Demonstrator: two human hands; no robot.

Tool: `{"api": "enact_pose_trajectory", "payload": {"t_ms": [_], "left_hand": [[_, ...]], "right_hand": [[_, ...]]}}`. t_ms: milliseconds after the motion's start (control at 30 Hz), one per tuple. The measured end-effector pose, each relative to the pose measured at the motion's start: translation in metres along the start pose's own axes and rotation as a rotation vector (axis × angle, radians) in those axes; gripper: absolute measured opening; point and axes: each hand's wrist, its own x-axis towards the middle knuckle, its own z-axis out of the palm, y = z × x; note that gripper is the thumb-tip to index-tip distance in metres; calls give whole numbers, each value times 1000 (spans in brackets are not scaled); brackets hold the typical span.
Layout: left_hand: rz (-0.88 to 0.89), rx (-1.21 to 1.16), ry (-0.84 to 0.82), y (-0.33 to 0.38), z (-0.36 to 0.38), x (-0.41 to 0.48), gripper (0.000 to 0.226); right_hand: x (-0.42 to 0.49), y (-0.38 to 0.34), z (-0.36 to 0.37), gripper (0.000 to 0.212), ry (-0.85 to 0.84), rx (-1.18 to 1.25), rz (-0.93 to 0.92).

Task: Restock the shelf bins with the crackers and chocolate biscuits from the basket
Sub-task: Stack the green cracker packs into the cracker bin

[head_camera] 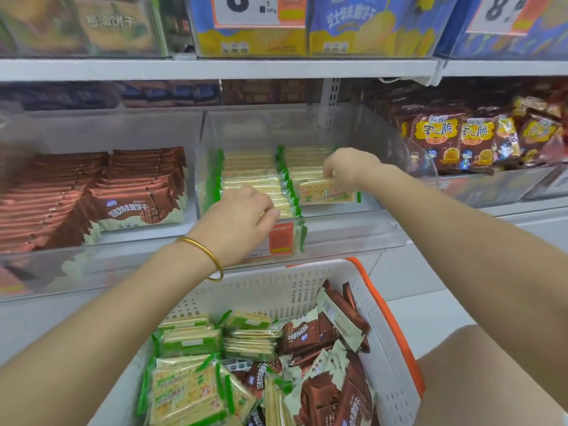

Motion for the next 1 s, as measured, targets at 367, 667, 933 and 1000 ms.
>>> {"api": "enact_pose_trajectory", "payload": {"t_ms": [367, 667, 933, 1000], "left_hand": [[6, -17, -3, -1, 3, 1, 30], [68, -67, 146, -1, 4, -3, 26], [373, -85, 427, -1, -5, -61, 25], [402, -56, 411, -8, 3, -87, 22]], "right_hand": [[2, -1, 13, 47, 132, -102, 71], [-5, 2, 14, 43, 171, -48, 94], [-56, -16, -13, 30, 404, 296, 28], [-98, -39, -14, 26, 531, 495, -88]]}}
